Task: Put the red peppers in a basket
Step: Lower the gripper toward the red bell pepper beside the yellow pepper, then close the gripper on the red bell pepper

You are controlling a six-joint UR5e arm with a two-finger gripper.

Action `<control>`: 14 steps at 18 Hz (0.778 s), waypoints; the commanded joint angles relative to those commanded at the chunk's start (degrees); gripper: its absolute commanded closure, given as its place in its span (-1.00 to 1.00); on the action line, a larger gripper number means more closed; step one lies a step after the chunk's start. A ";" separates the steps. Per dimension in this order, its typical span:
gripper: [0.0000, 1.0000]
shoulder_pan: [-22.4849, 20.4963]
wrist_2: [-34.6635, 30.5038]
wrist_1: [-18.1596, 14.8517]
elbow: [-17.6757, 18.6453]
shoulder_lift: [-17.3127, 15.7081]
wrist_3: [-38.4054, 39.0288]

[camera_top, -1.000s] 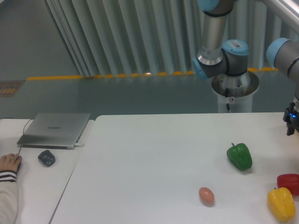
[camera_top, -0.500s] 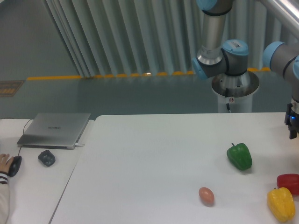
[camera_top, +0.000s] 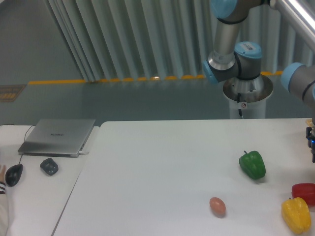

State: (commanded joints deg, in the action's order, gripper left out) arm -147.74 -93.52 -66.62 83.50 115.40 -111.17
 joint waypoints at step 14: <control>-1.00 1.85 -0.53 3.34 0.88 2.02 0.43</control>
State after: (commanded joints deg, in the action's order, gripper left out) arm -145.90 -94.04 -63.28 84.37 117.42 -110.74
